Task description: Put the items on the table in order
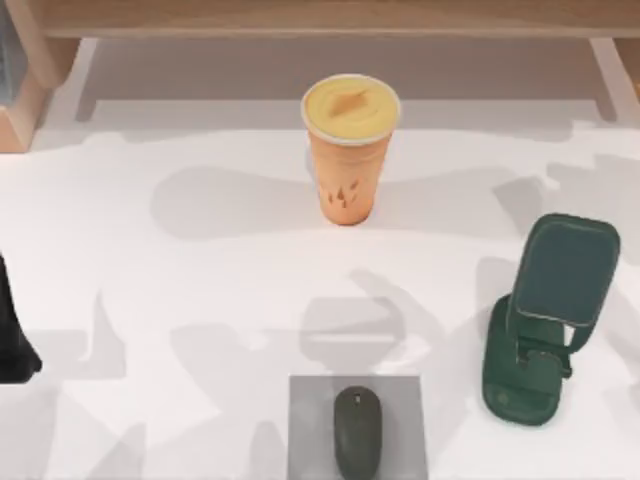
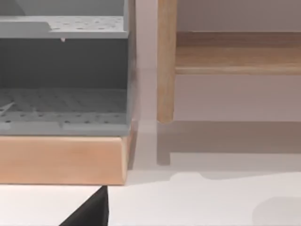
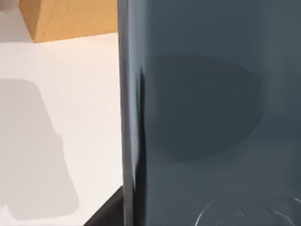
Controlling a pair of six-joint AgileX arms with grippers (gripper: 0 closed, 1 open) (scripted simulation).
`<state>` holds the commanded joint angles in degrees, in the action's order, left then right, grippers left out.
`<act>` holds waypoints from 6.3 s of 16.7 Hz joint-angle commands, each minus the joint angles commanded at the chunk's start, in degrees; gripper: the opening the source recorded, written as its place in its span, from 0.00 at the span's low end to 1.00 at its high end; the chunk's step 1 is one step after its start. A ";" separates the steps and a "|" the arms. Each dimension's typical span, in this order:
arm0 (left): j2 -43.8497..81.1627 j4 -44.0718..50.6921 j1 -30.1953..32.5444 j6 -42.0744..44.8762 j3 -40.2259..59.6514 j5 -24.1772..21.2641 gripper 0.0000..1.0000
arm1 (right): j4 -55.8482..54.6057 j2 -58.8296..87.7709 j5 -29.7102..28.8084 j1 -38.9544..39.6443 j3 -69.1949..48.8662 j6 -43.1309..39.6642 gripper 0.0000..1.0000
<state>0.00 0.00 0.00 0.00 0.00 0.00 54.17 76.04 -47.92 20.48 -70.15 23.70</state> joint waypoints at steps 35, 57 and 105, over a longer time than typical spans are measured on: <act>0.00 0.00 0.00 0.00 0.00 0.00 1.00 | -22.31 -3.97 -10.44 36.96 25.25 31.46 0.00; 0.00 0.00 0.00 0.00 0.00 0.00 1.00 | -23.43 -2.76 -10.73 35.63 25.45 30.21 1.00; 0.00 0.00 0.00 0.00 0.00 0.00 1.00 | -48.78 -58.55 32.16 3.28 49.26 -6.14 1.00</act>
<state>0.00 0.00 0.00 0.00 0.00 0.00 5.39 17.49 -15.76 23.76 -20.90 17.56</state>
